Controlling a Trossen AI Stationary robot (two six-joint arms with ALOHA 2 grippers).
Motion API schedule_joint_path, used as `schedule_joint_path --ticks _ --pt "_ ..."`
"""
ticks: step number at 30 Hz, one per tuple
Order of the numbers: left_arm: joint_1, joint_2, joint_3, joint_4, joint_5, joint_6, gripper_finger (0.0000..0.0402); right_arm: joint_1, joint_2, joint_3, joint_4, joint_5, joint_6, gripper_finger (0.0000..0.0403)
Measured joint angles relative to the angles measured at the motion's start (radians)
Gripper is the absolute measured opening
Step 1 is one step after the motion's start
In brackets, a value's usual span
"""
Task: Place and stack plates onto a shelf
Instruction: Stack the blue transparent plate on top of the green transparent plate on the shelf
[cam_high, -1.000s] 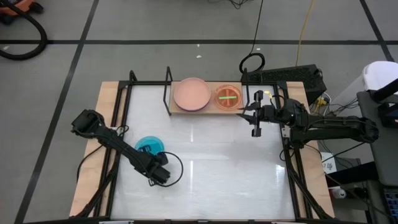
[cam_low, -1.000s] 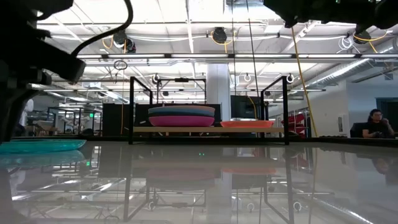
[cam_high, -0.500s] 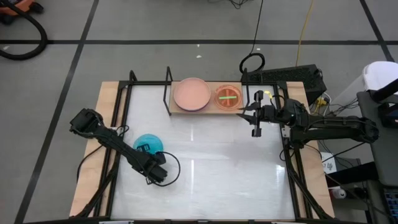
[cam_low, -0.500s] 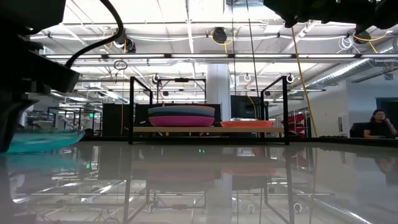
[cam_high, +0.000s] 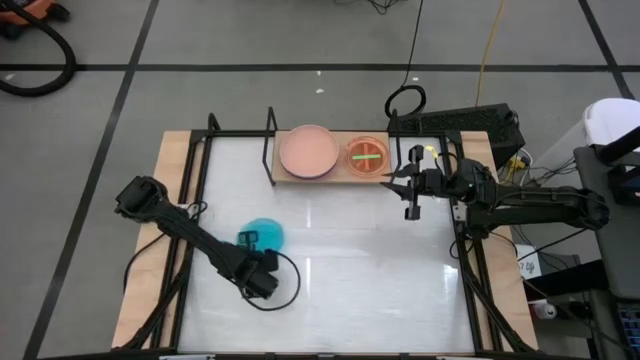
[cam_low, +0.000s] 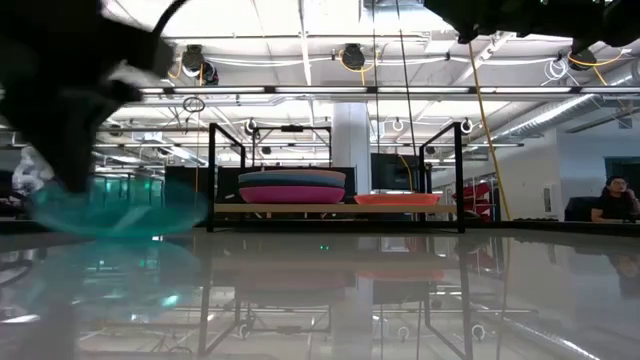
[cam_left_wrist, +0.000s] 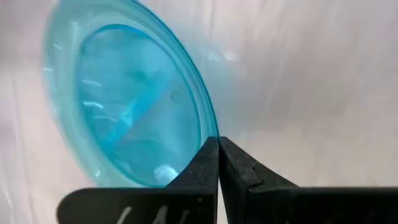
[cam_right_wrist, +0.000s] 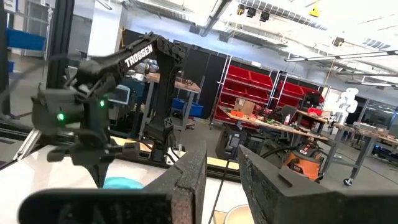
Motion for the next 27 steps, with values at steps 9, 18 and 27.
schedule_joint_path --ticks 9,18,27 --pt "0.128 -0.001 0.218 -0.039 -0.324 0.434 0.0001 0.000 0.000 0.000 0.021 0.000 0.035 0.0075" --pt "0.405 -0.002 0.351 0.245 -0.495 1.131 0.0001 0.000 -0.027 0.000 0.111 -0.036 0.120 0.0075" --pt "0.664 0.029 0.348 0.565 -0.130 1.554 0.0000 0.000 -0.116 0.000 0.057 -0.083 0.116 0.0075"
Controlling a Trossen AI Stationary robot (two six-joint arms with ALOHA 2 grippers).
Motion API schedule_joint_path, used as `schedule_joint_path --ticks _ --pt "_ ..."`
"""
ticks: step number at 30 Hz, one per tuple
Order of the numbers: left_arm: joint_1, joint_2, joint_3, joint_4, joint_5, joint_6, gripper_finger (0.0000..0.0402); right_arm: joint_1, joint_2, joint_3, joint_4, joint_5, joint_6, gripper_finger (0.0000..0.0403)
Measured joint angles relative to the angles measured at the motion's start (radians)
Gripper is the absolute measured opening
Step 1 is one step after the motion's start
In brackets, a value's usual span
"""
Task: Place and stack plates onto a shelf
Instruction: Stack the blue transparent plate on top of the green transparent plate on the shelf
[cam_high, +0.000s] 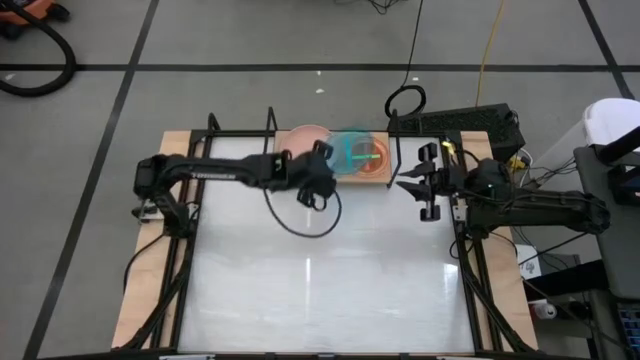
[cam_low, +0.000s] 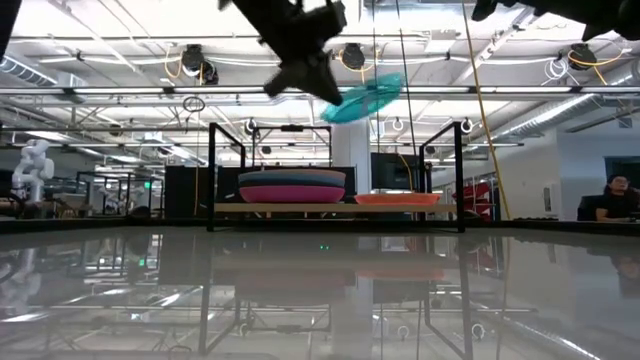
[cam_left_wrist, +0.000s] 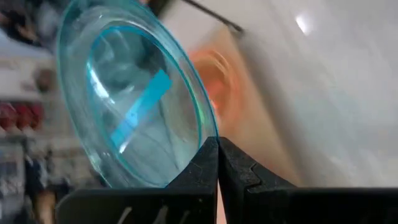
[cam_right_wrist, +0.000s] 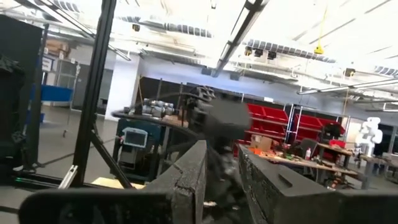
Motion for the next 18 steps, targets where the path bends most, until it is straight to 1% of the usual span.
schedule_joint_path --ticks 2,4,5,7,9,18 --pt "0.044 0.021 0.002 0.098 0.076 0.069 0.0000 0.000 -0.018 0.000 -0.016 0.000 -0.005 0.0075" --pt "0.082 0.044 0.000 0.155 0.147 0.104 0.0000 0.000 -0.023 0.000 -0.017 0.001 -0.009 0.0075" --pt "0.096 0.058 0.001 0.215 0.181 0.116 0.0000 0.000 -0.028 0.000 -0.017 0.001 -0.009 0.0075" --pt "0.120 0.084 0.002 0.250 0.234 0.138 0.0000 0.000 -0.038 0.000 -0.019 0.001 -0.012 0.0075" --pt "0.131 0.118 0.002 0.297 0.262 0.158 0.0000 -0.001 -0.043 0.000 -0.025 0.001 -0.013 0.0075" --pt "0.168 0.247 0.001 0.340 0.304 0.178 0.0000 -0.004 -0.051 0.000 -0.043 0.003 -0.050 0.0075"
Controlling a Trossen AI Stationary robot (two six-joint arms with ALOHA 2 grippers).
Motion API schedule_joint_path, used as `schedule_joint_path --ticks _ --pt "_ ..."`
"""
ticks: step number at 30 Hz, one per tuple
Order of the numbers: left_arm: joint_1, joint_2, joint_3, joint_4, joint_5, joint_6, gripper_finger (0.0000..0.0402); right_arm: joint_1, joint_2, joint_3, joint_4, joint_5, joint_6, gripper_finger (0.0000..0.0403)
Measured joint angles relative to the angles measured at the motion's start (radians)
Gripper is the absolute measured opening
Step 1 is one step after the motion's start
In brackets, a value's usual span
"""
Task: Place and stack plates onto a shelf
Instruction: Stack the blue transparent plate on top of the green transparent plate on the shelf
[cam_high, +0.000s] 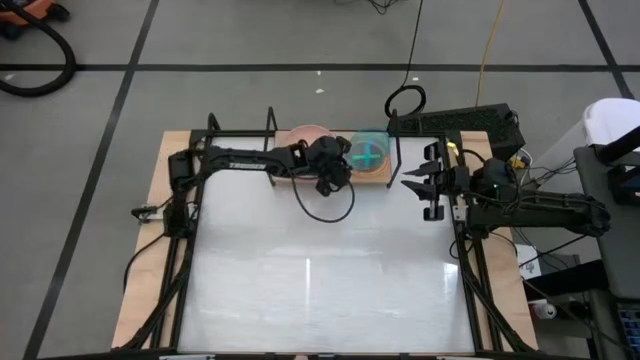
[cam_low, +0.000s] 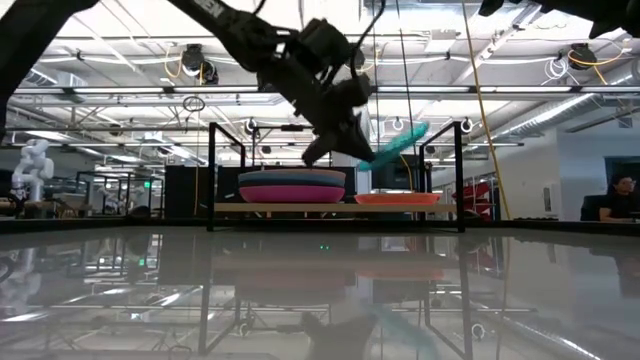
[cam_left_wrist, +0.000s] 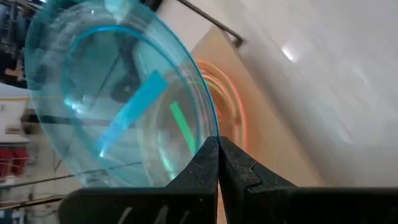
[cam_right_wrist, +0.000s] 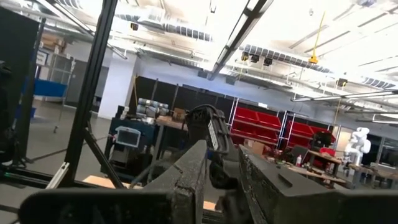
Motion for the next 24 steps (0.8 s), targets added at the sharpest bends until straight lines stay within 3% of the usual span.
schedule_joint_path --ticks 7,18,24 --pt "0.017 0.067 0.000 0.107 0.051 0.014 0.0000 0.000 0.001 0.000 -0.008 0.003 -0.017 0.0075" --pt "0.027 0.082 0.000 0.093 0.088 -0.022 0.0002 0.000 0.001 0.000 -0.009 0.004 -0.016 0.0075" --pt "0.030 0.081 0.000 0.089 0.072 -0.041 0.0033 0.000 0.001 0.000 -0.010 0.004 -0.014 0.0075"
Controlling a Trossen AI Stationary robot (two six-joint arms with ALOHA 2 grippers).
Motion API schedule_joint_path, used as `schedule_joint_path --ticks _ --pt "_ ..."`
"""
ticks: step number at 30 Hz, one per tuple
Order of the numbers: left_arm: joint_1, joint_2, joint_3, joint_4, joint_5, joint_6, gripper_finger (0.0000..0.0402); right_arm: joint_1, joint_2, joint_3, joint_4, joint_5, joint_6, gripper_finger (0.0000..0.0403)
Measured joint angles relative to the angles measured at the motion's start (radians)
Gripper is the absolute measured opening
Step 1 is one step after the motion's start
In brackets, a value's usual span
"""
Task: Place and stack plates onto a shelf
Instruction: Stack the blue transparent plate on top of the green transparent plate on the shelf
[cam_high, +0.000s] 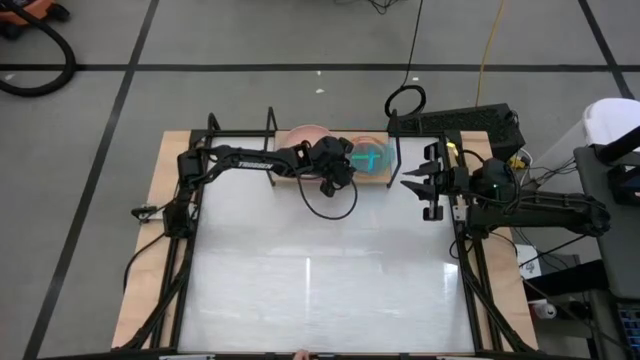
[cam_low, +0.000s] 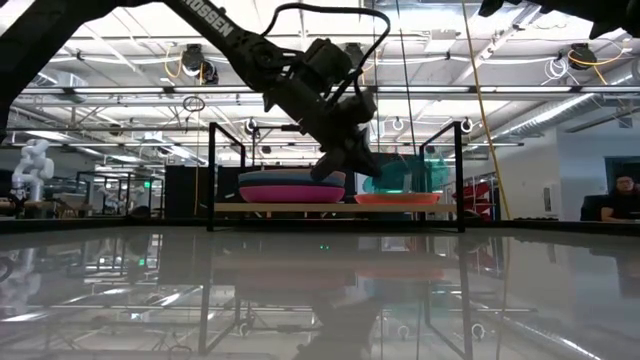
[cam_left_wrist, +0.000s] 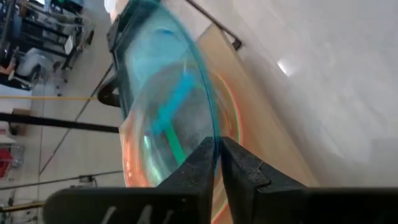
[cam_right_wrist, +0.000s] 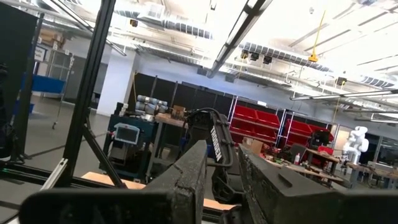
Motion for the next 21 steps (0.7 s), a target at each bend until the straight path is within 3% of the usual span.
schedule_joint_path --ticks 15,21 --pt "0.003 0.000 0.000 -0.015 -0.061 -0.032 0.0064 0.000 0.000 0.000 -0.004 0.000 0.000 0.0075" --pt "-0.005 0.000 0.000 -0.014 -0.147 -0.032 0.0114 0.000 0.000 0.000 -0.004 0.000 0.000 0.0075"
